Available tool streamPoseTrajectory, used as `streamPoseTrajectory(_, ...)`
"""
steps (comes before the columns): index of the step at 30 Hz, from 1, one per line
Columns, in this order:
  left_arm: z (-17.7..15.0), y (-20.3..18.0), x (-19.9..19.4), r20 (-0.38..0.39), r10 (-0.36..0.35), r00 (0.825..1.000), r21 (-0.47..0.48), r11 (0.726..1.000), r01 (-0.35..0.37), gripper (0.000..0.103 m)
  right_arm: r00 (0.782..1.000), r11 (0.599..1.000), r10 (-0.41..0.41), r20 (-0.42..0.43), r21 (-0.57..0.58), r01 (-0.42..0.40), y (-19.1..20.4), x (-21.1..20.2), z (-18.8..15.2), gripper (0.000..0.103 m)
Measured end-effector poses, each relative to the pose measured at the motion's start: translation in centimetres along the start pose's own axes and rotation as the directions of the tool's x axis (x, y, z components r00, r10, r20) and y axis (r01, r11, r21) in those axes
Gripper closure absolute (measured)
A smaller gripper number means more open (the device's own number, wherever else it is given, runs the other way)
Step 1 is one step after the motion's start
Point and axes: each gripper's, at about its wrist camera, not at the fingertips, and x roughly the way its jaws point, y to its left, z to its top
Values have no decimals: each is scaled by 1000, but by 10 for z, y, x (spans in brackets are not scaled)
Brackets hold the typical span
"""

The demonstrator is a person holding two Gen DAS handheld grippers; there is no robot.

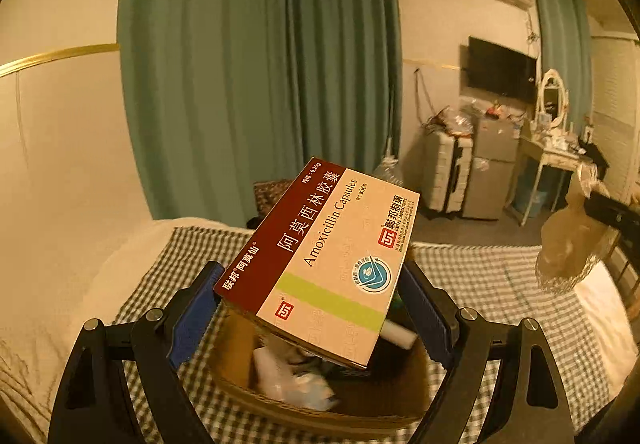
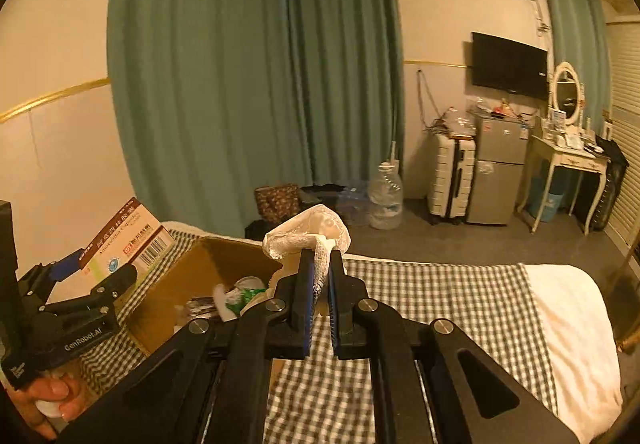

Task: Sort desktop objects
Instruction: 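Lift and carry the carton and lace cloth over the cardboard box, then open the left gripper to drop the carton while the right gripper releases the cloth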

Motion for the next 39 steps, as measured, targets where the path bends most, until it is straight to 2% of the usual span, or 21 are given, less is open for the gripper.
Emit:
streamPoseTrajectory(5, -13, 16, 25, -57, 6, 998, -1, 1000, -6, 14, 999, 999, 44, -17, -26, -45, 23, 23, -2, 97)
streamPoseTrajectory(9, -24, 15, 41, -82, 3, 997, 37, 999, 0, 14, 997, 997, 66, -28, -44, -67, 41, 45, -4, 97)
streamPoseTrajectory(13, -31, 22, 64, -136, -12, 991, 3, 1000, 13, 14, 992, 995, 96, -78, -19, -98, 53, 80, -7, 97)
streamPoseTrajectory(22, -48, 29, 108, -225, 5, 974, 13, 1000, -2, 14, 978, 984, 134, -157, -92, -150, 80, 145, -13, 93)
streamPoseTrajectory(24, -50, 30, 116, -231, 4, 973, 12, 1000, -2, 14, 971, 983, 137, -197, -94, -158, 82, 162, -16, 93)
streamPoseTrajectory(28, -45, 34, 126, -225, 4, 974, 1, 1000, -4, 14, 968, 982, 136, -210, -99, -160, 80, 181, -20, 92)
streamPoseTrajectory(30, -42, 37, 128, -224, 4, 975, -9, 1000, -7, 14, 962, 981, 148, -230, -93, -173, 78, 190, -23, 77)
streamPoseTrajectory(31, -41, 39, 130, -224, 7, 975, -13, 1000, -10, 14, 959, 980, 148, -240, -91, -174, 77, 194, -24, 55)
streamPoseTrajectory(32, -40, 41, 131, -224, 8, 975, -19, 1000, -13, 13, 959, 980, 148, -243, -91, -175, 76, 196, -25, 40)
streamPoseTrajectory(33, -40, 43, 132, -223, 6, 975, -26, 1000, -12, 13, 960, 980, 152, -235, -88, -177, 74, 197, -26, 37)
streamPoseTrajectory(39, -29, 45, 130, -198, 7, 980, -42, 999, -15, 12, 964, 984, 154, -215, -59, -170, 67, 190, -23, 37)
